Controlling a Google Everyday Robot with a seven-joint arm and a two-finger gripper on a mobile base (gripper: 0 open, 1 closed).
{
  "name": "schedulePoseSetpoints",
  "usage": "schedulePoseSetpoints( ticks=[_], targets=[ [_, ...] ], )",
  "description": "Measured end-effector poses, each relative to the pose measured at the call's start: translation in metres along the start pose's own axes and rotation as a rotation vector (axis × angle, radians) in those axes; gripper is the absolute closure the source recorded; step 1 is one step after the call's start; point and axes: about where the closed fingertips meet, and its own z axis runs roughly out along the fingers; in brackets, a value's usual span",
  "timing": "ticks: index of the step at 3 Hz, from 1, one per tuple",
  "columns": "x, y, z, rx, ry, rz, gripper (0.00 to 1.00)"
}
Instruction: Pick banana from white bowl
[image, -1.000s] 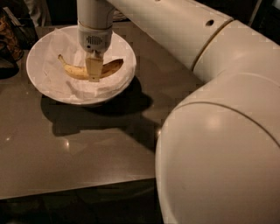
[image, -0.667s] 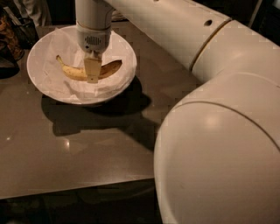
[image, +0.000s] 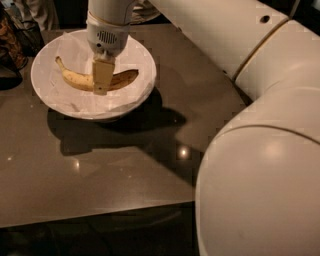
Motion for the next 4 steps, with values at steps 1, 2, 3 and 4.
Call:
schedulePoseSetpoints(
  ticks=[1,2,3,4],
  targets=[
    [-0.014,0.027,-0.012,-0.023,-0.065,-0.02,1.0],
    [-0.017,0.029,-0.012,-0.026,-0.068,-0.024,1.0],
    [-0.022,0.062,-0.017,-0.045,-0.068,-0.014,1.0],
    [-0.026,0.092,-0.022,-0.062,-0.067,-0.003,1.0]
  ],
)
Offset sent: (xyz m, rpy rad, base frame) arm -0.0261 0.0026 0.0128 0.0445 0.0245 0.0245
